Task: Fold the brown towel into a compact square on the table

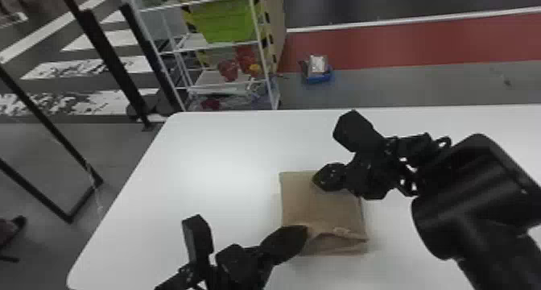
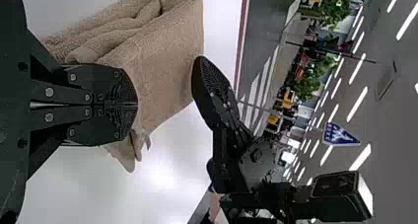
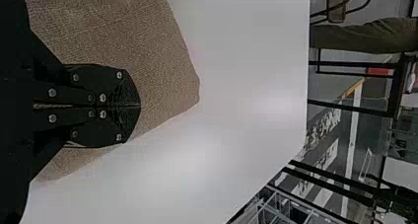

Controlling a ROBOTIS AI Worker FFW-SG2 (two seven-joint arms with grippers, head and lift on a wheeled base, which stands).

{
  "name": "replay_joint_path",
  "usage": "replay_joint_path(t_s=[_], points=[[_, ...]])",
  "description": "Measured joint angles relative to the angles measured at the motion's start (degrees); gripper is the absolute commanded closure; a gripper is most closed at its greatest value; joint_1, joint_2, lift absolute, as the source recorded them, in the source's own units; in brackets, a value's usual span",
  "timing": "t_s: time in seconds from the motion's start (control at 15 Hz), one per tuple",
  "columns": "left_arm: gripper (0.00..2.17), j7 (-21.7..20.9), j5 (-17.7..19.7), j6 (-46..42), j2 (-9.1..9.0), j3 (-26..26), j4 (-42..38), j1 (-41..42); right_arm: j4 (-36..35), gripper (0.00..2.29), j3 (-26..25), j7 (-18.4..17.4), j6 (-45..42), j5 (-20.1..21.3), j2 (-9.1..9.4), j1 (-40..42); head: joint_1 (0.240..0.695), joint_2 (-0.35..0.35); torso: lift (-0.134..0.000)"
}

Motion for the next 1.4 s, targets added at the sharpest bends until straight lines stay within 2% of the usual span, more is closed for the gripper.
replay_joint_path(t_s=[0.2, 0.4, 0.67, 1.13, 1.4], points=[[1.94, -0.6, 0.6, -0.2, 0.01, 0.5, 0.0, 0.0, 5.7, 2.01, -0.4, -2.5, -4.1, -1.7, 0.0, -1.8, 0.695, 0.258, -0.124], [1.94, -1.5, 1.2, -0.4, 0.03, 1.3, -0.7, 0.5, 9.8, 2.01, -0.5, -4.1, -4.8, -1.7, 0.0, -3.5, 0.695, 0.248, -0.124], [1.94, -2.3, 2.4, -0.4, 0.02, 2.7, -1.5, 0.7, 14.2, 2.01, -0.8, -4.5, -4.3, -2.0, 0.0, -5.9, 0.695, 0.239, -0.124], [1.94, -2.8, 3.1, -0.2, 0.0, 3.3, -1.9, 1.0, 6.9, 2.01, -1.7, -2.9, -1.9, -7.6, 0.0, -5.8, 0.695, 0.267, -0.124], [1.94, -2.8, 3.1, -0.2, 0.01, 3.3, -1.8, 0.9, 11.7, 2.01, -1.4, -3.0, -4.2, -8.5, 0.0, -8.0, 0.695, 0.265, -0.124]])
